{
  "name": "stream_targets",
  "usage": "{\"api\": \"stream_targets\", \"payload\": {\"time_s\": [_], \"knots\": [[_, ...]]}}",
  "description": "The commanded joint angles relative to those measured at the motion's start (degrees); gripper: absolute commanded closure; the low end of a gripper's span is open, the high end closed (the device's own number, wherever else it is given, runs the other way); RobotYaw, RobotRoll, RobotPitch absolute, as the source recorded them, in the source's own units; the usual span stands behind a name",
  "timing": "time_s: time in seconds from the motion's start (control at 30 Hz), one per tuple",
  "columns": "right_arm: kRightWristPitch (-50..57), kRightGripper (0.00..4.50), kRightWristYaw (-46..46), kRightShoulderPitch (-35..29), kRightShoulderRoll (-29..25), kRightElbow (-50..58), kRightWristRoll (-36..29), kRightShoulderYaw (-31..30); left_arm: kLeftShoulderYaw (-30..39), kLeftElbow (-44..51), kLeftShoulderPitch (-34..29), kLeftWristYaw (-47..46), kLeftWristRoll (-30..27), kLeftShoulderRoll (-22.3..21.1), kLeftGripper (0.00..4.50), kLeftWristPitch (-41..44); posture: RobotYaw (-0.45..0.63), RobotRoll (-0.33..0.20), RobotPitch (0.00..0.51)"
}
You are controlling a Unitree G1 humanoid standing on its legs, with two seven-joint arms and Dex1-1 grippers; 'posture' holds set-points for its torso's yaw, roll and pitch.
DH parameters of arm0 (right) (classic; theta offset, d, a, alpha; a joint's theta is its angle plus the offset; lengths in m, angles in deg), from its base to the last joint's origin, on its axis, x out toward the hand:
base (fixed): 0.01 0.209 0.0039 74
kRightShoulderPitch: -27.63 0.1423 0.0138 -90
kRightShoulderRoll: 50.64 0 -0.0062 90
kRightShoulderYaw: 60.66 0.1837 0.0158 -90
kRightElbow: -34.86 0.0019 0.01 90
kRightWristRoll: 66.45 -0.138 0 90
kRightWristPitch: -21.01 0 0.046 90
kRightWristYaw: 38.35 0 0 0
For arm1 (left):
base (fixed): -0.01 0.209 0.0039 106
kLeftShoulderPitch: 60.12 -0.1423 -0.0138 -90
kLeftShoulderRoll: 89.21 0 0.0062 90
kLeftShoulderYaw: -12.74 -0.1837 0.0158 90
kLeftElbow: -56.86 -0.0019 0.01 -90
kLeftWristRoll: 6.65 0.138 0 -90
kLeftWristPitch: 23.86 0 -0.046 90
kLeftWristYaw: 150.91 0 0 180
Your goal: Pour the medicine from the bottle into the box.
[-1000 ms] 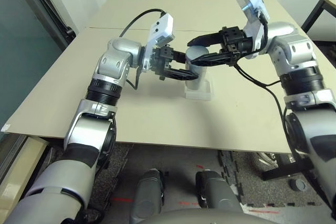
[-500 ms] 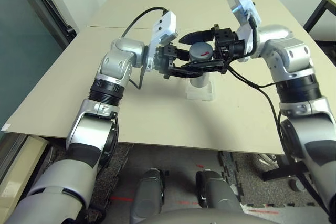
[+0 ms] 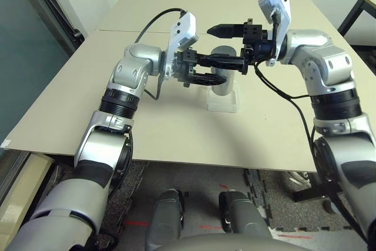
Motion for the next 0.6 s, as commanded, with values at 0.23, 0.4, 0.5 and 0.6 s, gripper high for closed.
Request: {"api": "stream_targets", "payload": {"time_s": [0.23, 0.4, 0.5, 0.6], "knots": [[-0.56, 0.00, -1.37, -0.57, -1.39, -2.44, 2.08, -0.20, -0.38, 2.12, -0.81, -0.01, -1.25, -0.52, 2.02, 1.35, -0.03, 0.000, 0.080], [0.53, 0.00, -1.22, -1.71, -4.22, -2.17, 2.00, 0.84, -0.44, 2.76, -1.18, -0.10, -1.51, -0.87, 2.02, 1.96, -0.04, 0.000, 0.083], [1.11, 0.00, -1.46, -2.73, -5.73, -1.82, 1.62, 1.28, -0.46, 3.04, -1.30, -0.22, -1.70, -1.04, 2.02, 2.20, -0.04, 0.000, 0.084], [1.50, 0.00, -2.03, -3.96, -7.23, -1.78, 0.99, 2.05, -0.47, 3.24, -1.43, -0.29, -1.81, -1.18, 2.02, 2.36, -0.04, 0.000, 0.085]]}}
